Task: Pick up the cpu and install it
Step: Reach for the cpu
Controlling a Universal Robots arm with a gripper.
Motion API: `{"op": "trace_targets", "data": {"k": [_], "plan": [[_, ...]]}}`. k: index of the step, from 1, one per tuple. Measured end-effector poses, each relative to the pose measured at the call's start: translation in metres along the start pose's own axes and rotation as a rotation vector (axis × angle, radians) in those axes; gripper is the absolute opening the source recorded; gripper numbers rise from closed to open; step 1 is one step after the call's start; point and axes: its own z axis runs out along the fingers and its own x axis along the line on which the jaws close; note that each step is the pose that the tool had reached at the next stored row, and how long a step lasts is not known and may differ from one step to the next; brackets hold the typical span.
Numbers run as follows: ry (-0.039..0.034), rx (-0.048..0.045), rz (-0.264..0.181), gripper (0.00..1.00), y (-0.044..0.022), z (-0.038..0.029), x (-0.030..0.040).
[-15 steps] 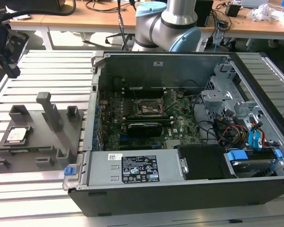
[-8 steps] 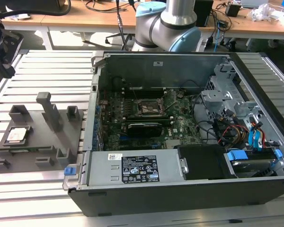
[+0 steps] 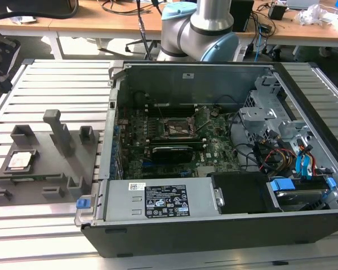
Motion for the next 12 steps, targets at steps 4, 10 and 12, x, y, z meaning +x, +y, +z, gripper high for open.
{"op": "trace_targets", "data": {"k": [4, 10, 12], "plan": [[0.0, 0.0, 0.0, 0.11, -0.0005, -0.0002, 0.0074], [0.0, 0.0, 0.0, 0.11, -0.001, -0.0004, 0.0143], [-0.0001, -0.0001, 0.0, 0.11, -0.0013, -0.0004, 0.0171]]}}
